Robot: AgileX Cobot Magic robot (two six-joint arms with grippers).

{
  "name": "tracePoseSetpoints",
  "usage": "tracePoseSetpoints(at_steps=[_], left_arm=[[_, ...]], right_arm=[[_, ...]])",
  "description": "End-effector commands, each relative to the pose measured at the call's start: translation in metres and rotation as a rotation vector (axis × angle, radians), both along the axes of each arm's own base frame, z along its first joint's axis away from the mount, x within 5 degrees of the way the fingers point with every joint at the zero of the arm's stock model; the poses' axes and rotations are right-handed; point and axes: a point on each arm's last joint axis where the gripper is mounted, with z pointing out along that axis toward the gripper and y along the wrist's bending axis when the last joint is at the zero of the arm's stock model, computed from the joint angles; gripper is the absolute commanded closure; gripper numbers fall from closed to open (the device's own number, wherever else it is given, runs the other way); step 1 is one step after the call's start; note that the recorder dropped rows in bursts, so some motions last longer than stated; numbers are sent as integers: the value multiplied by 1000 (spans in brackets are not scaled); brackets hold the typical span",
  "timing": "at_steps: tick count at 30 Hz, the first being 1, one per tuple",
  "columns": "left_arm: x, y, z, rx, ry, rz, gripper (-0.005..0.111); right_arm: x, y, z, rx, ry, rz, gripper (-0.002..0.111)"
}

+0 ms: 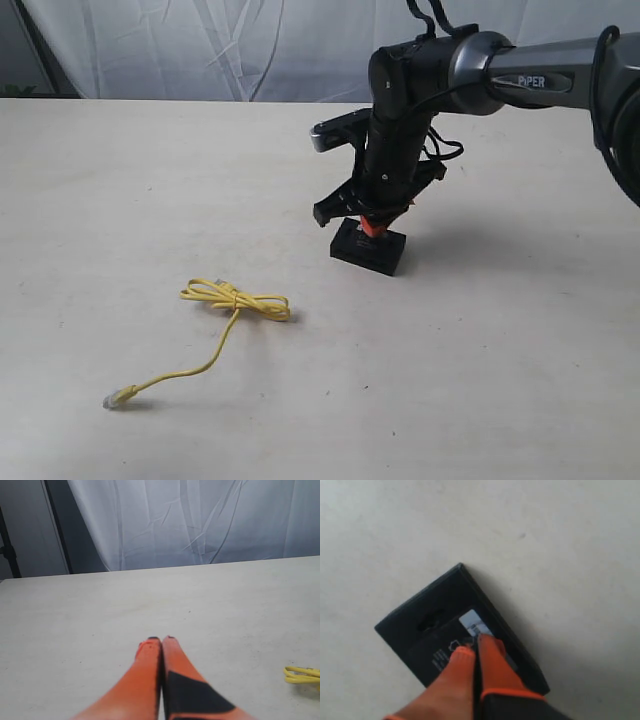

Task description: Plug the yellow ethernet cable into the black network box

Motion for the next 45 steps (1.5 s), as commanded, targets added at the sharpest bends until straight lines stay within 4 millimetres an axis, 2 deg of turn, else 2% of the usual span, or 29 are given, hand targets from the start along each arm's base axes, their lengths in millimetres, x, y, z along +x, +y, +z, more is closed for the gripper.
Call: tracePoseSetpoints(at_steps=[1, 6, 13, 17, 27, 35, 45], left_arm=[[0, 0, -1, -4, -7, 5, 107], [0, 0, -1, -4, 0, 5, 107], [0, 0, -1, -4, 0, 5, 107], [0, 0, -1, -4, 0, 5, 107], [0, 0, -1, -4, 0, 5, 107], [0, 0, -1, -4, 0, 5, 107], [0, 0, -1, -4, 0, 5, 107]], right_arm=[[-15, -10, -11, -93, 177, -34, 108], [-20, -11, -7, -106, 235, -38, 108], [-18, -5, 27, 10, 119, -20, 108], [-18, -2, 37, 51, 89, 39, 108], [-24, 13, 24, 201, 187, 117, 108], [-24, 13, 6, 182, 229, 113, 108], [-11, 16, -1, 192, 109, 46, 108]])
